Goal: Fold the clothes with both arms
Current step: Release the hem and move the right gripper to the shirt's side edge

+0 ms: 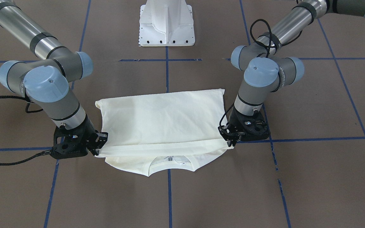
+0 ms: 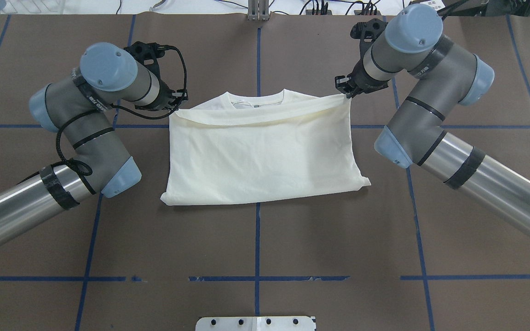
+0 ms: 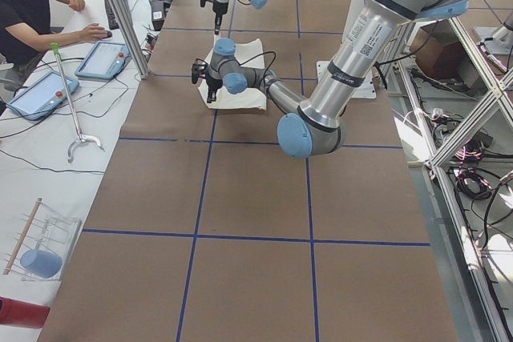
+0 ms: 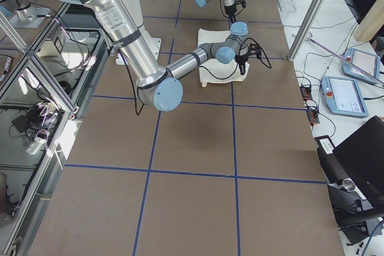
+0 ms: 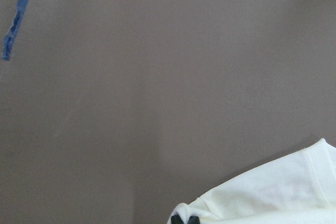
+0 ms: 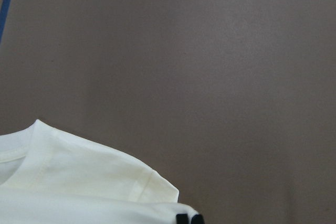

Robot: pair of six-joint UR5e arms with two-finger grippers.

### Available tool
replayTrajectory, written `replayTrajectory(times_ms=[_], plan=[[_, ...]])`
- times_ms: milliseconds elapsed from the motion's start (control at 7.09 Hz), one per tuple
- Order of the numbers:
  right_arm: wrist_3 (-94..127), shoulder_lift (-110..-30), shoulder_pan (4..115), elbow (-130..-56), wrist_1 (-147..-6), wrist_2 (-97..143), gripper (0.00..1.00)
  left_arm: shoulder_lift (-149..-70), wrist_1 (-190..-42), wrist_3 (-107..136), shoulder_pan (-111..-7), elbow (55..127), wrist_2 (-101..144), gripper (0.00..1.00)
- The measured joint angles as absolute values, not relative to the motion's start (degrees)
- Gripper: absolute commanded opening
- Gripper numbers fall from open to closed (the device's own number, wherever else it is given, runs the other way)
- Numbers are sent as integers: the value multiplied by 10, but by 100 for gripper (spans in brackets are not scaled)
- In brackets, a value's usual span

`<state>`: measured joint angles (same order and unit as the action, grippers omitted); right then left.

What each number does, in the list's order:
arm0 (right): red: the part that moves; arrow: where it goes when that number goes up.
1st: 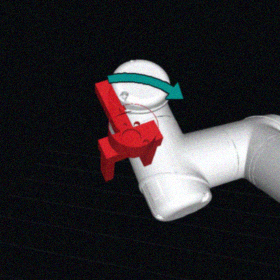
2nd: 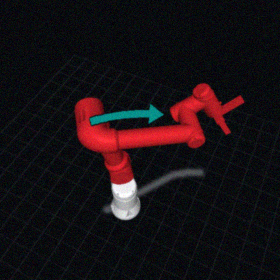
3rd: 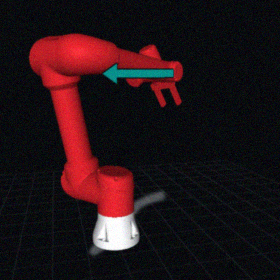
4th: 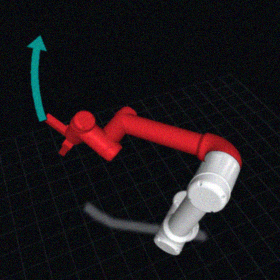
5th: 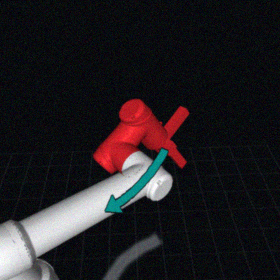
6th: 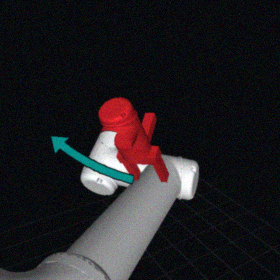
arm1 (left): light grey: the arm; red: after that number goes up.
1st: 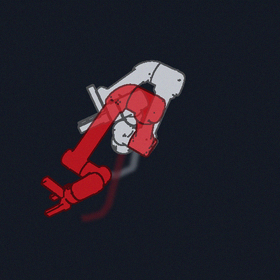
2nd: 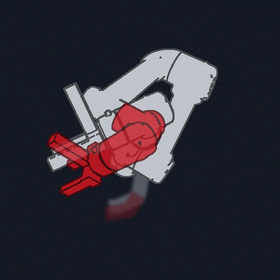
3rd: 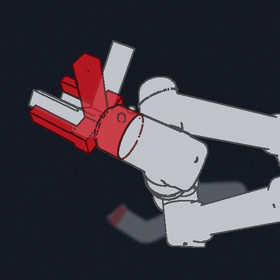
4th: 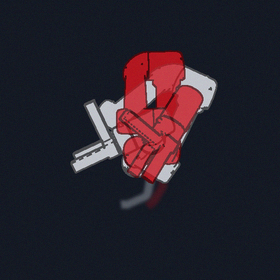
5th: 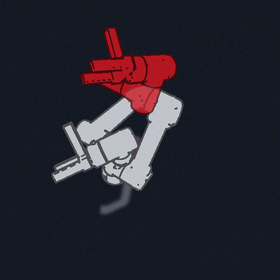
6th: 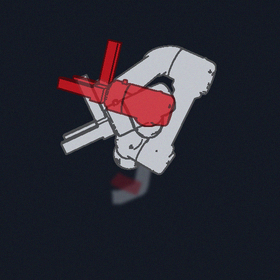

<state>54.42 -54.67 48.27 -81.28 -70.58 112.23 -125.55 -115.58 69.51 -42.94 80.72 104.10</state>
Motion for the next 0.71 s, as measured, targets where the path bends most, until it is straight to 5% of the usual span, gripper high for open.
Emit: replayTrajectory(times_ms=[141,706], plan=[[545,-547,483,-813,-706,1122,100,-1256,-1156,693,-429,807,1041,100],[557,-607,483,-876,-712,1147,100,-1249,-1150,691,-430,833,1044,100]])
